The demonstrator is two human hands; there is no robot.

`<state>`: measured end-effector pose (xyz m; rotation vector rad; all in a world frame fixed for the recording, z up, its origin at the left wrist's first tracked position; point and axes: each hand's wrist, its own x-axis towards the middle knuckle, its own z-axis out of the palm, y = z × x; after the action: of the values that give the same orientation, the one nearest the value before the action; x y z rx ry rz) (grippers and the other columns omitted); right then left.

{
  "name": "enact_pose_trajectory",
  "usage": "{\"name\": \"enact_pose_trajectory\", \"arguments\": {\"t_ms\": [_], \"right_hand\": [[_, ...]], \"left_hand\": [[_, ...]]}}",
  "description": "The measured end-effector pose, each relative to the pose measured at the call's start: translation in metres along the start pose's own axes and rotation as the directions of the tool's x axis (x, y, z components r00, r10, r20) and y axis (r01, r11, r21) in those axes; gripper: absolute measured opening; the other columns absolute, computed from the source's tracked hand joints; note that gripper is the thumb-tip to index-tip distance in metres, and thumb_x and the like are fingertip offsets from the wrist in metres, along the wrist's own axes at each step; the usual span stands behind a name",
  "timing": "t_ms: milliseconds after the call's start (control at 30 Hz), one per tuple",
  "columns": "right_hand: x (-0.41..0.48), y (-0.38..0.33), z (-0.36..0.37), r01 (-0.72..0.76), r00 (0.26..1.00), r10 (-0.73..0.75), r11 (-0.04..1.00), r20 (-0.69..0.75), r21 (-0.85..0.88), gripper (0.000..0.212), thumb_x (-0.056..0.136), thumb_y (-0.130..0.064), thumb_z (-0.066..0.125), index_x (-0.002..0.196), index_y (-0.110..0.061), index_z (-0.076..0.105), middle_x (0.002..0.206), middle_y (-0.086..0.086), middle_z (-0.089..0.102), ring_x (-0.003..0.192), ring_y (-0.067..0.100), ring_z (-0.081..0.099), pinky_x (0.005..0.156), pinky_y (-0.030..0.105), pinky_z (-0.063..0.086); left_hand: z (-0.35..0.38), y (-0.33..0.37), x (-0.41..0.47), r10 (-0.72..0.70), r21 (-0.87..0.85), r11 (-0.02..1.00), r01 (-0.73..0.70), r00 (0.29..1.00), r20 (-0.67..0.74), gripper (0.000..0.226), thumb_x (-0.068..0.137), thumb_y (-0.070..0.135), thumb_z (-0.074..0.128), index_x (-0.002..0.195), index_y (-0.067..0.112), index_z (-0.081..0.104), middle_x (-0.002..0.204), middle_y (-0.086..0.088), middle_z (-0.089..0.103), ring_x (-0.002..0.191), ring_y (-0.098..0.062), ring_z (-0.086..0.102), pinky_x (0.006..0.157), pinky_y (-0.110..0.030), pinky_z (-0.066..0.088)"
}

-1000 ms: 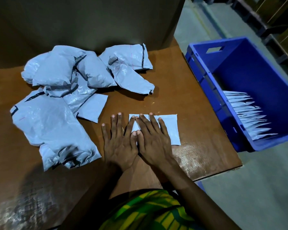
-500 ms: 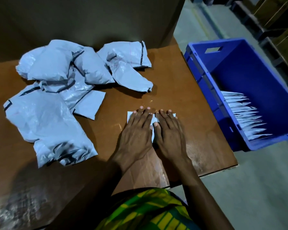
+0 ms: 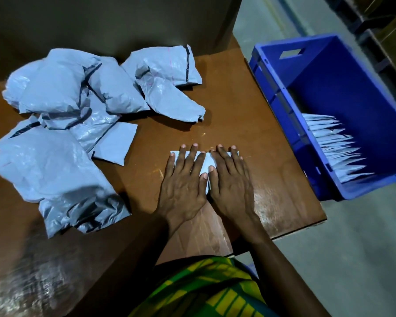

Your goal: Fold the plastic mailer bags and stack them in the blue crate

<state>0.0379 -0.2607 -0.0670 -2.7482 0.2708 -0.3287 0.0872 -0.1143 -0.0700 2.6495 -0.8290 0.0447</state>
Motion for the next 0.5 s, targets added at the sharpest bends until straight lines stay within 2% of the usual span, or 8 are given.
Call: {"name": "enact_pose_trajectory", "arguments": {"t_ms": [133, 167, 233, 300, 367, 433, 500], "right_hand": [[-0.003, 0.002, -0.006, 0.024, 1.000, -0.023, 0.998, -0.011, 0.056, 0.051, 0.112, -0.040, 0.033, 0.156, -0.020, 0.046, 0.167, -0.002, 0.036, 0.160, 0.017, 0.017, 0.128, 0.046, 0.019], [-0.006, 0.001, -0.010, 0.032, 0.999, -0.029, 0.996, -0.034, 0.080, 0.048, 0.111, -0.038, 0.038, 0.153, -0.019, 0.050, 0.163, -0.001, 0.042, 0.158, 0.018, 0.024, 0.128, 0.046, 0.020], [-0.012, 0.000, -0.019, 0.089, 0.989, -0.077, 0.991, -0.125, 0.099, 0.036, 0.109, -0.031, 0.053, 0.139, -0.015, 0.063, 0.147, 0.003, 0.058, 0.142, 0.024, 0.047, 0.120, 0.046, 0.033], [-0.020, -0.001, -0.028, 0.152, 0.968, -0.130, 0.984, -0.213, 0.095, 0.024, 0.104, -0.024, 0.063, 0.124, -0.013, 0.072, 0.127, 0.005, 0.067, 0.119, 0.027, 0.060, 0.101, 0.042, 0.047], [-0.028, -0.003, -0.032, 0.172, 0.960, -0.145, 0.981, -0.237, 0.095, 0.018, 0.103, -0.020, 0.065, 0.115, -0.011, 0.075, 0.115, 0.005, 0.069, 0.106, 0.027, 0.062, 0.089, 0.041, 0.051], [-0.035, -0.006, -0.031, 0.158, 0.968, -0.135, 0.983, -0.212, 0.095, 0.017, 0.102, -0.020, 0.066, 0.111, -0.010, 0.076, 0.112, 0.004, 0.070, 0.104, 0.025, 0.062, 0.086, 0.040, 0.053], [-0.039, -0.009, -0.027, 0.137, 0.977, -0.114, 0.983, -0.178, 0.124, 0.016, 0.101, -0.018, 0.067, 0.111, -0.010, 0.076, 0.113, 0.004, 0.070, 0.107, 0.024, 0.062, 0.089, 0.040, 0.052]], "left_hand": [[-0.003, -0.002, -0.003, 0.013, -0.067, 0.998, -0.013, 1.000, -0.009, 0.056, 0.110, 0.037, 0.027, 0.161, 0.015, 0.033, 0.171, -0.009, 0.021, 0.160, -0.026, 0.012, 0.127, -0.054, 0.017], [-0.005, -0.003, -0.006, 0.008, -0.096, 0.995, -0.011, 0.999, -0.037, 0.054, 0.110, 0.036, 0.030, 0.159, 0.014, 0.037, 0.170, -0.010, 0.025, 0.159, -0.027, 0.015, 0.127, -0.052, 0.018], [-0.012, -0.005, -0.017, 0.011, -0.130, 0.991, -0.030, 0.990, -0.140, 0.044, 0.108, 0.028, 0.044, 0.148, 0.011, 0.052, 0.161, -0.013, 0.041, 0.153, -0.029, 0.032, 0.124, -0.049, 0.027], [-0.018, -0.006, -0.030, 0.036, -0.119, 0.991, -0.065, 0.972, -0.232, 0.032, 0.100, 0.012, 0.059, 0.132, 0.010, 0.065, 0.143, -0.014, 0.058, 0.135, -0.029, 0.048, 0.111, -0.047, 0.042], [-0.020, -0.005, -0.041, 0.054, -0.125, 0.988, -0.088, 0.965, -0.258, 0.029, 0.092, 0.002, 0.068, 0.121, 0.008, 0.071, 0.125, -0.014, 0.065, 0.118, -0.029, 0.056, 0.094, -0.046, 0.053], [-0.019, -0.003, -0.046, 0.056, -0.122, 0.988, -0.090, 0.965, -0.257, 0.026, 0.090, -0.001, 0.071, 0.115, 0.006, 0.074, 0.114, -0.013, 0.067, 0.107, -0.029, 0.061, 0.084, -0.043, 0.056], [-0.018, -0.003, -0.046, 0.044, -0.104, 0.992, -0.072, 0.968, -0.247, 0.024, 0.090, 0.000, 0.073, 0.114, 0.005, 0.075, 0.112, -0.013, 0.068, 0.106, -0.030, 0.062, 0.086, -0.042, 0.056]]}}
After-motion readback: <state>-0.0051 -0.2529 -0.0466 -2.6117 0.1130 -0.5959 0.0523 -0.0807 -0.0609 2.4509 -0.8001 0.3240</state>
